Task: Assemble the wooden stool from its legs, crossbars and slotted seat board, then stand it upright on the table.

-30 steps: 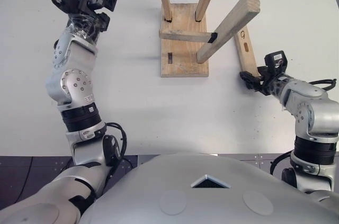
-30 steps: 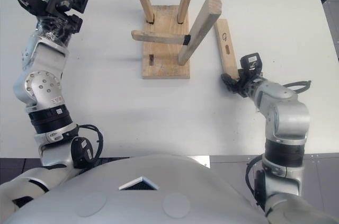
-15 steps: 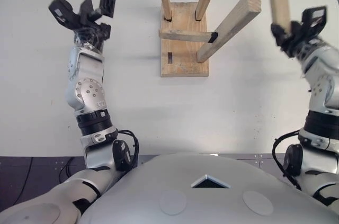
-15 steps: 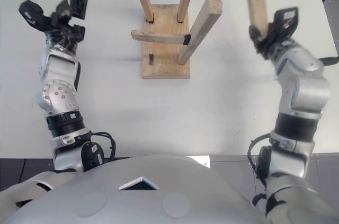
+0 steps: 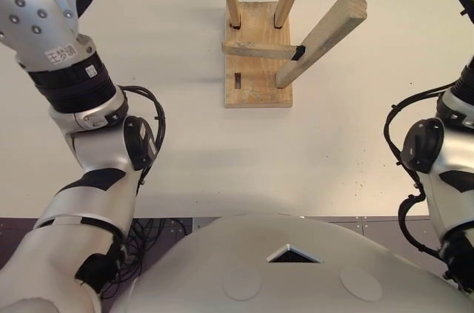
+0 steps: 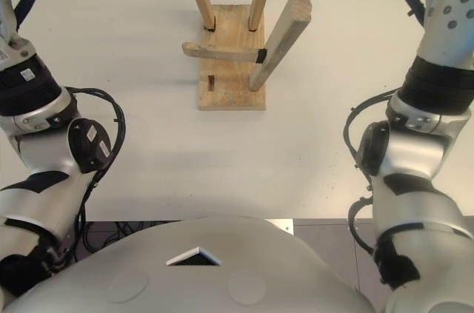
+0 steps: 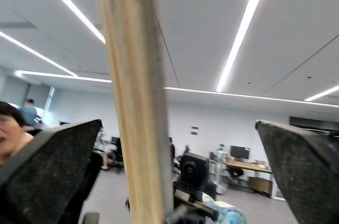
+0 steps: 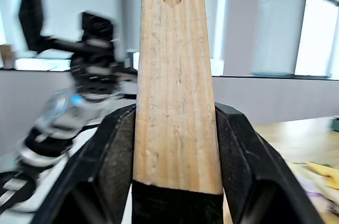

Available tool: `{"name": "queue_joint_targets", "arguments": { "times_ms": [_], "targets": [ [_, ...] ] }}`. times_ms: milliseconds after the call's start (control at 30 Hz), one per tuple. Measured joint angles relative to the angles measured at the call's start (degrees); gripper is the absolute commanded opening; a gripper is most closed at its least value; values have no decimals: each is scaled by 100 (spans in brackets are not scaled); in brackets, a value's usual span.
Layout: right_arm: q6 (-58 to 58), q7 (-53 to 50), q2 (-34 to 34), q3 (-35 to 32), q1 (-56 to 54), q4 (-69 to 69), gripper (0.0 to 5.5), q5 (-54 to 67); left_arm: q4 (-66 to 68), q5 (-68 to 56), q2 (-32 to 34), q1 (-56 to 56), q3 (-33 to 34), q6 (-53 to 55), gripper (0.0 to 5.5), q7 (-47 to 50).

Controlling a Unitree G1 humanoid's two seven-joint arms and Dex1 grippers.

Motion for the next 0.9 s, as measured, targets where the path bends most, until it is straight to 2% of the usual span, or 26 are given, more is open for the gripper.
{"name": "queue_joint_targets", "arguments": {
  "times_ms": [167, 600, 733, 767, 900],
  "targets": [
    [153, 584, -238, 185, 531, -284, 202, 151, 152, -358, 22, -13, -11, 358, 440, -98],
    [611, 1290, -516, 220, 574, -145, 202, 461, 137, -1252, 217, -101, 367, 577, 231, -106],
    [562, 1318, -517, 264, 550, -128, 202, 403, 63, -1244, 223, -90, 367, 565, 230, -90],
    [548, 1316, -517, 293, 503, -83, 239, 385, 44, -1243, 209, -82, 379, 525, 230, -84],
    [359, 1239, -623, 618, 249, 139, 299, -60, 89, -1124, 44, -56, 466, 165, 228, 90]
  ]
}}
